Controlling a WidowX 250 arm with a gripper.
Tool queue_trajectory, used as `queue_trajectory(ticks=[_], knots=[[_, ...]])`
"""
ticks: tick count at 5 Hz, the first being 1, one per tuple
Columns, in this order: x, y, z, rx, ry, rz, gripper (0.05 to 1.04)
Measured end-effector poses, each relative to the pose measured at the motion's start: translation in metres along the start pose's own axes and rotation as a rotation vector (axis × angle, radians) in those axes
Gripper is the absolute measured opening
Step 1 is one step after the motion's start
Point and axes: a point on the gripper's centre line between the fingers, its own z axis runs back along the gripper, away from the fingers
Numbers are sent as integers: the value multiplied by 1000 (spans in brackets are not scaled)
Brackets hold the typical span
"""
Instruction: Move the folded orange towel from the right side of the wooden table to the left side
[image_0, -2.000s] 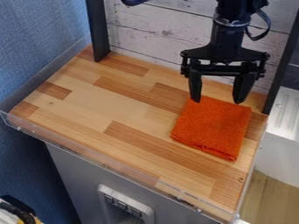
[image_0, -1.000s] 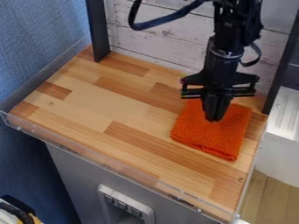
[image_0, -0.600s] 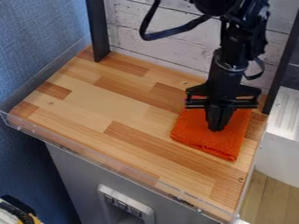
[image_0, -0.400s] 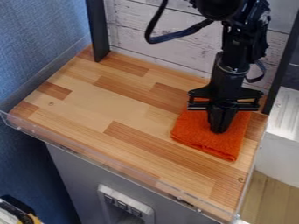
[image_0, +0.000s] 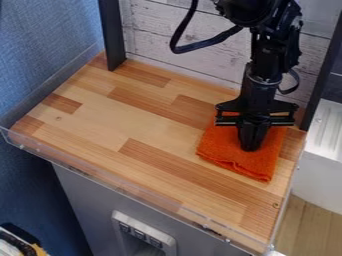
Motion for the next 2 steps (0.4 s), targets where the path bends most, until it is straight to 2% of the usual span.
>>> queue_trajectory(ticks=[2], knots=[[29, 44, -4, -24, 19, -138, 59]])
